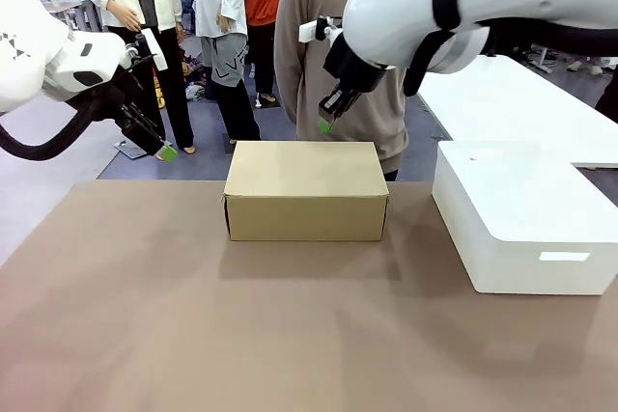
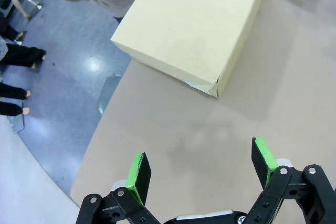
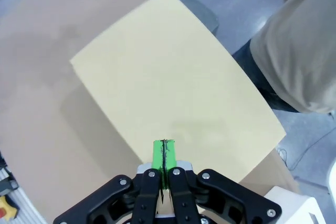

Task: Pack the shoes into the box.
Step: Press down on the lid of the Shoes Box.

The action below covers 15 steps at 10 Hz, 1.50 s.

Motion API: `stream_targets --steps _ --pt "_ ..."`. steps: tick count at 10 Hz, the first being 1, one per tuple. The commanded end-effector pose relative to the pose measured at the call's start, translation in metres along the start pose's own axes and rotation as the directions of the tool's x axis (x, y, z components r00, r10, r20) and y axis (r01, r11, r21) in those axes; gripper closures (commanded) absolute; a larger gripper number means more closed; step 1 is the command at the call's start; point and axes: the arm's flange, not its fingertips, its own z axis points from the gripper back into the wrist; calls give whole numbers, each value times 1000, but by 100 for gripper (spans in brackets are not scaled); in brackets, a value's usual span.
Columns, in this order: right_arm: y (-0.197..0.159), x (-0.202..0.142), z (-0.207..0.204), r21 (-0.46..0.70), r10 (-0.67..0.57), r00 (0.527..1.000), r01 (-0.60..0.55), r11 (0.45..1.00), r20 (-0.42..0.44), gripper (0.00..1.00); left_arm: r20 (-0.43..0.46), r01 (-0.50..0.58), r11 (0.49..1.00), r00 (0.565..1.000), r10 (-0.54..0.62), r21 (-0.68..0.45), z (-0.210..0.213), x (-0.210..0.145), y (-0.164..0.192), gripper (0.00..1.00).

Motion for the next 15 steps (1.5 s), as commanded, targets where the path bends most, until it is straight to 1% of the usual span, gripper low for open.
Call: stream_targets --steps 1,2,4,7,10,12,13,14,15 --pt "-9 23 -24 15 -37 997 38 999 -72 100 -10 -13 1000 1000 13 -5 2 1 1 0" --pt "-18 26 -39 15 -53 995 55 998 -84 100 -10 -13 1000 1000 13 -5 2 1 1 0" --pt "-27 28 -58 4 -70 992 71 997 -103 100 -10 -13 1000 1000 13 -5 2 1 1 0" --pt "-38 20 -90 -7 -87 985 87 996 -147 100 -10 -13 1000 1000 13 -5 2 1 1 0" --pt "-38 7 -115 -15 -93 981 92 996 -167 100 -10 -13 1000 1000 13 -5 2 1 1 0" --pt "-35 0 -129 -20 -92 976 90 996 -196 100 -10 -13 1000 1000 13 -5 2 1 1 0" --pt "-35 -1 -131 -19 -93 976 91 996 -198 100 -10 -13 1000 1000 13 -5 2 1 1 0" --pt "-35 1 -125 -26 -93 978 89 996 -188 100 -10 -13 1000 1000 13 -5 2 1 1 0" --pt "-33 7 -109 -24 -89 982 87 996 -165 100 -10 -13 1000 1000 13 -5 2 1 1 0"
